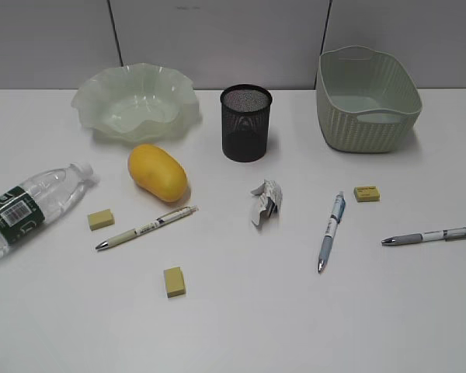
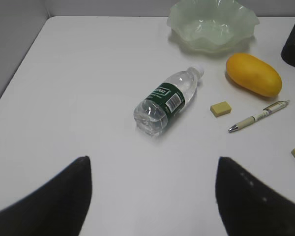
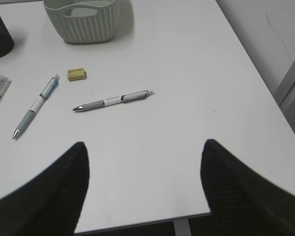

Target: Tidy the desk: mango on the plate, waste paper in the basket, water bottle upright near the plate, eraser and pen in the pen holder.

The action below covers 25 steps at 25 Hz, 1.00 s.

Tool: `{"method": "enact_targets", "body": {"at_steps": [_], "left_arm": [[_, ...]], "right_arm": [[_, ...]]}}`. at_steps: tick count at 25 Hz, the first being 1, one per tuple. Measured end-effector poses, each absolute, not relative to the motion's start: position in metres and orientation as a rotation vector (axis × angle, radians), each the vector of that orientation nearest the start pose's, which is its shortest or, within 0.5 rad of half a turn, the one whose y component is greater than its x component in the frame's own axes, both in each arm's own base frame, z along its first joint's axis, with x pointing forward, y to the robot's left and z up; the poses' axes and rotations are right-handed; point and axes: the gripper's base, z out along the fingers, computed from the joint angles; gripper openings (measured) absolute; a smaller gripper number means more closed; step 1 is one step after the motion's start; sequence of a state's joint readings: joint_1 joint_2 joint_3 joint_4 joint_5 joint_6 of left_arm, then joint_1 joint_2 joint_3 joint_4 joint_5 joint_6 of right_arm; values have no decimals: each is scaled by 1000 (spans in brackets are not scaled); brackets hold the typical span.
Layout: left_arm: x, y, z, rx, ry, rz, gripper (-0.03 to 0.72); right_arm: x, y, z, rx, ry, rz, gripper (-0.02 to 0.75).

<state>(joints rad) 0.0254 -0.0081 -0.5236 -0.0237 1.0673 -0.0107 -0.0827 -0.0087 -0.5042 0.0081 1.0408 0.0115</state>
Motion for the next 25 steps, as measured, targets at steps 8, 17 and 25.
{"method": "enact_targets", "body": {"at_steps": [8,17,25], "left_arm": [[-9,-2,283,-35,2019,-19,592],[-9,-2,283,-35,2019,-19,592],[-9,-2,283,-35,2019,-14,590]], "right_arm": [[-6,1,280,94,2009,-36,561],[-6,1,280,94,2009,-36,561],[-6,1,280,94,2009,-36,561]]}}
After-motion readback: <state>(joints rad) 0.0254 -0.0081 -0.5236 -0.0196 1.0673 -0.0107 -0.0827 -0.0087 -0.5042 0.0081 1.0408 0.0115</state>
